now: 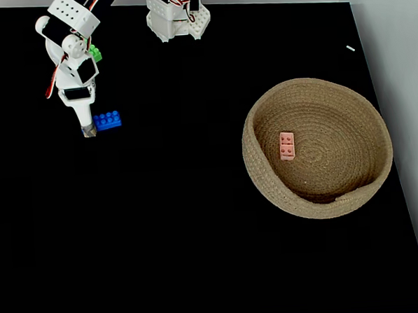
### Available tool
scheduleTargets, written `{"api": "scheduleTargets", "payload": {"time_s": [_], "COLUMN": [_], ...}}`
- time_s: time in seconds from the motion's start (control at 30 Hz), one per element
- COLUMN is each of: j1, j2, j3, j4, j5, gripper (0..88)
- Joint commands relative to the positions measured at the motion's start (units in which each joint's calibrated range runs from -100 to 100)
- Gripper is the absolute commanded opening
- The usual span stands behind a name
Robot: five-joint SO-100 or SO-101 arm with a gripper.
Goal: Place the lego blocks in the tray
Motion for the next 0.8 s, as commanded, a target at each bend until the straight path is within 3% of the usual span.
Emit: {"api": "scheduleTargets", "payload": {"time_s": [0.0, 0.13, 0.33, 0.53, 0.67, 0.77], "j1": [-1.52, -3.00, -3.33, -6.63, -14.38, -22.87], "j2": [-1.31, -2.00, -5.27, -10.86, -17.65, -25.65], "j3": [-1.27, -0.18, 3.93, 2.74, -4.19, -4.83], "j4": [0.18, 0.18, -0.15, 5.26, 18.17, 19.26], "j5": [0.10, -0.78, -2.00, -5.08, -10.60, -15.82], "gripper": [26.9, 18.9, 0.3, 0.1, 0.1, 0.1]}}
